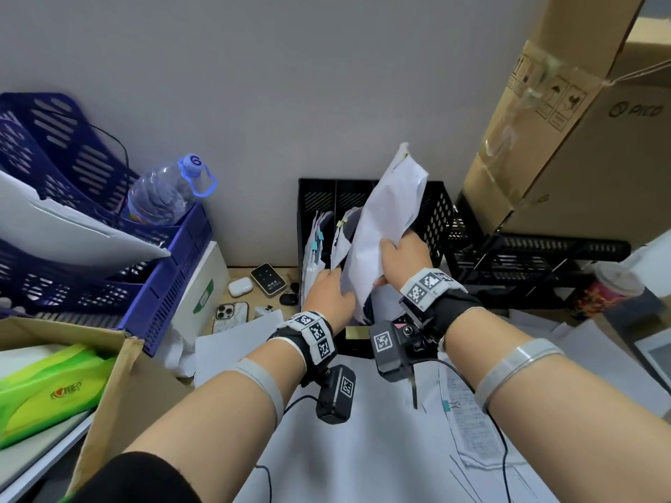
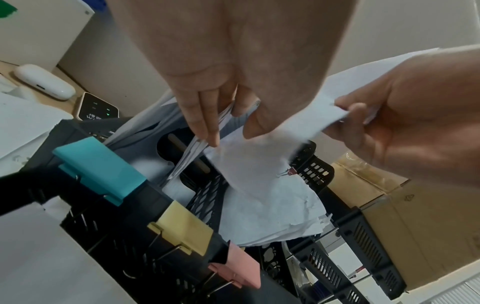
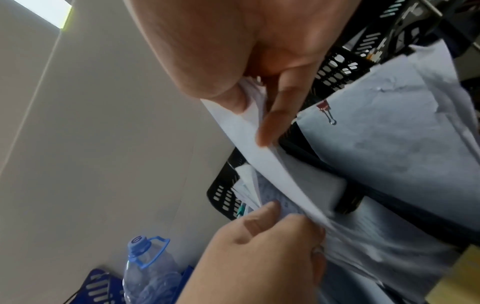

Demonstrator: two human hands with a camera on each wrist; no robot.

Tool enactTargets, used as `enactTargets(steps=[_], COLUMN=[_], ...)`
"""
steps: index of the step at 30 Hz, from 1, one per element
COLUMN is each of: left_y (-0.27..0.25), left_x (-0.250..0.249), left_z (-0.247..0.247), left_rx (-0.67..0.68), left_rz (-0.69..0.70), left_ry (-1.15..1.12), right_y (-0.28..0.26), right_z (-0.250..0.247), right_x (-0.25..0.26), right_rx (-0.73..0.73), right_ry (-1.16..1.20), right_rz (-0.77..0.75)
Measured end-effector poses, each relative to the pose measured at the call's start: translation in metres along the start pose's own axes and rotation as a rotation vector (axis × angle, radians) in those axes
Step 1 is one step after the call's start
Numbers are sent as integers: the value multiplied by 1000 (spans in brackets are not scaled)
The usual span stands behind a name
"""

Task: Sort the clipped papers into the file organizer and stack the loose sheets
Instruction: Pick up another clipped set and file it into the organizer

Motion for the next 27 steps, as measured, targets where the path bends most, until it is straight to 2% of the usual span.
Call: enactTargets(steps=[3,8,11,16,18,21,24,27], left_y=[-2,-11,-15,-19,-23,-30,-40,-51], left_x=[1,0,1,4,11,13,4,-4], left_z=[-4,-5,-3,3,10,22,40,86], left_rx=[-21,1,21,31,35,13,7,139], left_rz=[32,59,68,40,-3,-7,37,31], left_ry=[-8,-48,-80,-84,-53,-50,-146,-260], right_y=[5,6,7,-11,-24,-34,-41,-49], right_z=[9,35,49,91,95,86,66,35], right_x=[-12,-34,-44,-66,-80,-102,-139,-195], right_rx=[-21,112,150,442,498,506,474,376], right_ry=[30,-59,15,76,111,124,148,122], right_rz=[82,145,196,262,294,292,329,417])
Point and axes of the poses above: each hand's wrist, its own y-axis towards the middle knuckle, its own z-axis out of the palm, x = y × z, the point moved 8 cm from there along y, towards the middle knuckle, and after that the axes turned 9 degrees about -y, right-handed, at the moved point
